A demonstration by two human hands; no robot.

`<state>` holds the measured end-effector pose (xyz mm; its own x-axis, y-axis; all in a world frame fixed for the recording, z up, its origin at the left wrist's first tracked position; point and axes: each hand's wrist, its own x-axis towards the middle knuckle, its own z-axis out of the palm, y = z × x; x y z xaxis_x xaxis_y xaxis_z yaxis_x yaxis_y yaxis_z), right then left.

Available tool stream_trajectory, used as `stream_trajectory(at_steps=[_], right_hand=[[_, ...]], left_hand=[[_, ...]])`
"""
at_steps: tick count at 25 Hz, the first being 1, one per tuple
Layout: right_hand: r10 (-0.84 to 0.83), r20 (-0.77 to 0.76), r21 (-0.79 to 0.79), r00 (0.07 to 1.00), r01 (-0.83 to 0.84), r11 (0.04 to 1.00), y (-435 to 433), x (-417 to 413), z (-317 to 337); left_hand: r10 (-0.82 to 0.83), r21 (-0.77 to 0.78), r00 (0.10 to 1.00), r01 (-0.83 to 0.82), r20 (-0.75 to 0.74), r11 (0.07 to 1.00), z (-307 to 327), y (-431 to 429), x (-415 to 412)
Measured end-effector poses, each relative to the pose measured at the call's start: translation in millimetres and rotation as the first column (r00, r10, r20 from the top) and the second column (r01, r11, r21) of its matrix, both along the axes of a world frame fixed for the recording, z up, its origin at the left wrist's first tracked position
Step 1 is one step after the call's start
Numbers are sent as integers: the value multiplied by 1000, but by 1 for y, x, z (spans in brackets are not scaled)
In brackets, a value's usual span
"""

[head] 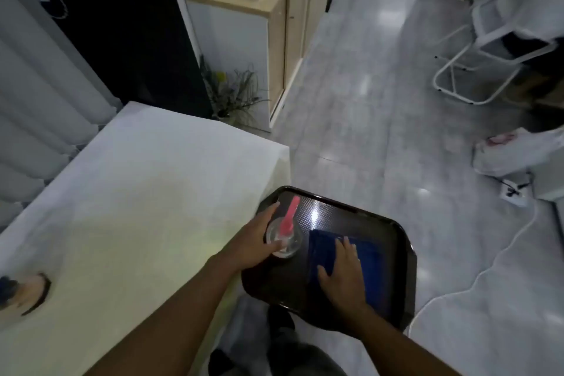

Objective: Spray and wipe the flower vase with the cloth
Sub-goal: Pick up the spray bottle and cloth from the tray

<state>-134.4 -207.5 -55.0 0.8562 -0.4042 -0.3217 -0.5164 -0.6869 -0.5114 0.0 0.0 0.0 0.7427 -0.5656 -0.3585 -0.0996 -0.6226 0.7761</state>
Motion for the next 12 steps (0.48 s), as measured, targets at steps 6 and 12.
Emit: stream_trajectory(at_steps=[6, 12], right_hand=[[394, -388, -125, 833, -471, 873, -33, -3, -37], [428, -345, -291, 835, -529, 797, -37, -12, -52]], left_hand=[[130, -177, 986, -147, -106, 973, -26, -48, 3], [304, -190, 953, -300, -6, 935, -20, -65, 3]])
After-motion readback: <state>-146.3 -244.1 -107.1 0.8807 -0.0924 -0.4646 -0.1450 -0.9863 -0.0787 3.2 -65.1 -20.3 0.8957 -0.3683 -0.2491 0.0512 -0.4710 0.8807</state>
